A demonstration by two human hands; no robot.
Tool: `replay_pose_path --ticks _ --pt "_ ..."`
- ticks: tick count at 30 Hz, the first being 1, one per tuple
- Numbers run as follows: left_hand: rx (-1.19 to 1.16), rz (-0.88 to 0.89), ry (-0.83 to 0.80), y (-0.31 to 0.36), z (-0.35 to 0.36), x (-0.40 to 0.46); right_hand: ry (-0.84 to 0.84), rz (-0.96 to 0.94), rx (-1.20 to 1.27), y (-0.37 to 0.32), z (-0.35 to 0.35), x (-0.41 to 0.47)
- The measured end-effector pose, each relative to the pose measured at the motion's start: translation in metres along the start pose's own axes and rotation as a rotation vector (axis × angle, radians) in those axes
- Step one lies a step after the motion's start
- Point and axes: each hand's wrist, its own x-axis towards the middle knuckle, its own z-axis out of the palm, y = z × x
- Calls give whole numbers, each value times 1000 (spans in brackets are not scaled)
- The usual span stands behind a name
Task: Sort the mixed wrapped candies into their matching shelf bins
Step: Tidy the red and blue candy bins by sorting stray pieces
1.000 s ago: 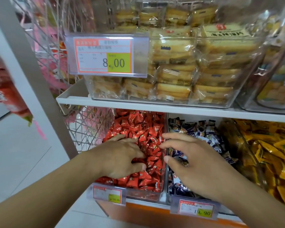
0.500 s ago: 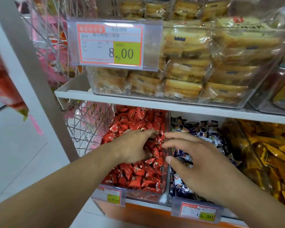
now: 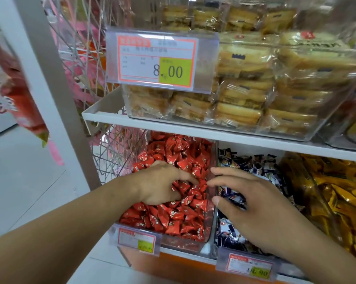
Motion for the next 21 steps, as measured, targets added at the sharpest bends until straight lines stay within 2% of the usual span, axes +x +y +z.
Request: replay_pose_path --ticks 8,17,21 --pt "212 100 -106 4 8 6 -1 23 13 -1 0 1" --pt "198 142 -51 -7 7 -3 6 23 34 0 0 0" --pt "138 108 -6 -5 2 -10 -4 27 35 0 -2 -1"
